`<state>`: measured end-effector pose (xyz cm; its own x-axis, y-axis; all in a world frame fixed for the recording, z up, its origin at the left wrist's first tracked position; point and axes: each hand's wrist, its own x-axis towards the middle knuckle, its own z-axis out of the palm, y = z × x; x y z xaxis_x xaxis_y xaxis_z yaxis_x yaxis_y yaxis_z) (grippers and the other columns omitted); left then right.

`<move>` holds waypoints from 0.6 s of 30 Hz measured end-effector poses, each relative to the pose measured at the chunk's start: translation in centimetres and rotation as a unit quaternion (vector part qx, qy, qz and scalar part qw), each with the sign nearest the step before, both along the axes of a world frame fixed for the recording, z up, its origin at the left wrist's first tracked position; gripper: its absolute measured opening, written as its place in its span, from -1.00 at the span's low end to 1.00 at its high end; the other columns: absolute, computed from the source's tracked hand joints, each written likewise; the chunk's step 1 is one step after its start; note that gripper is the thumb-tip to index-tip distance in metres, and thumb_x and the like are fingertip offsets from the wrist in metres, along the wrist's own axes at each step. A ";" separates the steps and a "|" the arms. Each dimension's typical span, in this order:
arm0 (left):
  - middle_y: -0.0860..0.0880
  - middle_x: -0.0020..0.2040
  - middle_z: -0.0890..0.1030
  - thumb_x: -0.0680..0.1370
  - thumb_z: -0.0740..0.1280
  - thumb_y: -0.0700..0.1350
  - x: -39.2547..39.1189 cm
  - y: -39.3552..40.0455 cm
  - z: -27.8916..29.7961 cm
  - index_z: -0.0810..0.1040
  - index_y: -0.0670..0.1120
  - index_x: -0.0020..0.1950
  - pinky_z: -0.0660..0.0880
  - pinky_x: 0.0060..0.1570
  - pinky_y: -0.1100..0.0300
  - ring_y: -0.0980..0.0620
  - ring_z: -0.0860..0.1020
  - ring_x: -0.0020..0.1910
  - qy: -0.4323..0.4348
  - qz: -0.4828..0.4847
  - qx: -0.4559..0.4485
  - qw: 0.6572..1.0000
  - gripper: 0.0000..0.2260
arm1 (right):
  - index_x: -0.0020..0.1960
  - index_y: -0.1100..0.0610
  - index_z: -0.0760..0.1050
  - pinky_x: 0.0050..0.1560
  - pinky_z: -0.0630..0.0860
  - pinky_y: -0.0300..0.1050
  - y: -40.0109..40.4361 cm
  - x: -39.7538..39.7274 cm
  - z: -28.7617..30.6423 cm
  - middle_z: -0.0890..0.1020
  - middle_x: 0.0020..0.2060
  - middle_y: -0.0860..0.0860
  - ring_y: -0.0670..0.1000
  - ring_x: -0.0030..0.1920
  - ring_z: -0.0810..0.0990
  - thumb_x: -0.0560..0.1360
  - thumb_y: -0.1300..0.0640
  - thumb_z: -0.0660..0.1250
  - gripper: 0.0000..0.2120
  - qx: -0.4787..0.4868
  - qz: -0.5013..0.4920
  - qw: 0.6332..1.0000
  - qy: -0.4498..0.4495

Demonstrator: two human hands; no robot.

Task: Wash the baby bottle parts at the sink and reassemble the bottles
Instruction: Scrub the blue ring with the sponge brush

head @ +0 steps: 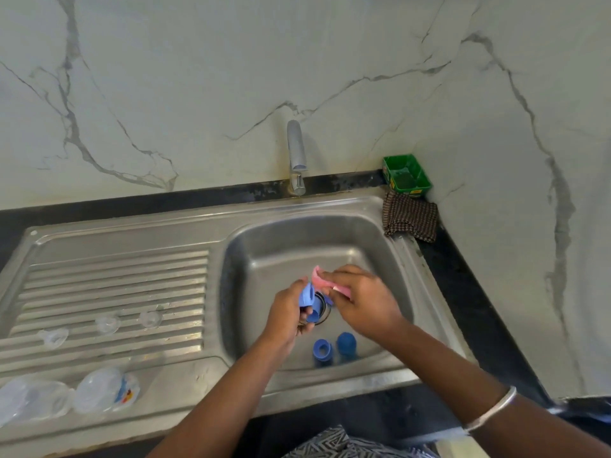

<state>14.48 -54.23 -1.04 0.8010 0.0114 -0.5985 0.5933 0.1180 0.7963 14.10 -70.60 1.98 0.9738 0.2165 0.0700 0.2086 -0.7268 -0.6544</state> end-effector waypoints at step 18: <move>0.13 -0.35 0.58 0.48 0.43 0.19 7.9 -5.1 -1.1 0.45 0.14 -0.03 0.37 -0.36 0.46 0.31 0.54 -0.27 -0.197 -0.107 0.380 0.897 -0.77 | 0.48 0.01 0.33 0.08 0.51 0.14 -14.8 14.6 -2.2 0.34 0.24 0.22 0.28 0.15 0.39 0.39 0.09 0.46 -0.31 -0.255 -0.229 0.939 0.021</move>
